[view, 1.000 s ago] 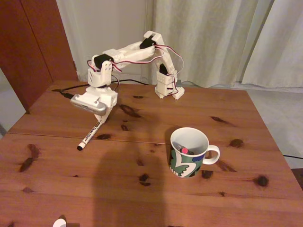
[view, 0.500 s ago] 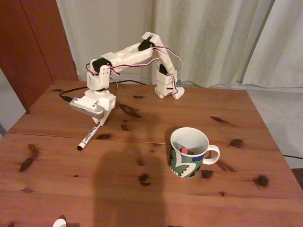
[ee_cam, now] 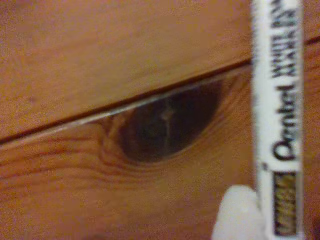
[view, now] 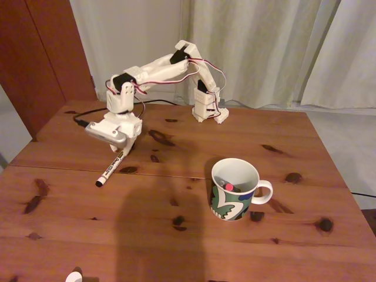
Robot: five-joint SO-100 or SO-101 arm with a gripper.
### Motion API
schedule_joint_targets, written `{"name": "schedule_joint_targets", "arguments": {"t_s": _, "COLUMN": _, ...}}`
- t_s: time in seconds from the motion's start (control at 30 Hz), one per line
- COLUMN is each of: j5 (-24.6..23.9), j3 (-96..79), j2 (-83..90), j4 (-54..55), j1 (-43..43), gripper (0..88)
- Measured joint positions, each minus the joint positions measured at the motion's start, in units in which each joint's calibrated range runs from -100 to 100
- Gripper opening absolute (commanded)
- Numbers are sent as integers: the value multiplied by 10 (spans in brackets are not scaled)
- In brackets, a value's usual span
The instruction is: Clean up the desk and place the pens and markers into the cup
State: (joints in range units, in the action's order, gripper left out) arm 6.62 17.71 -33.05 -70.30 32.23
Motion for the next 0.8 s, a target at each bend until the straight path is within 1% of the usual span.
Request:
{"name": "schedule_joint_targets", "arguments": {"t_s": 0.23, "j5": 0, "j3": 0, "j2": -29, "j4": 37, "j1": 6, "gripper": 137}}
{"name": "schedule_joint_targets", "arguments": {"t_s": 0.8, "j5": 10, "j3": 0, "j2": -47, "j4": 40, "j1": 22, "gripper": 137}}
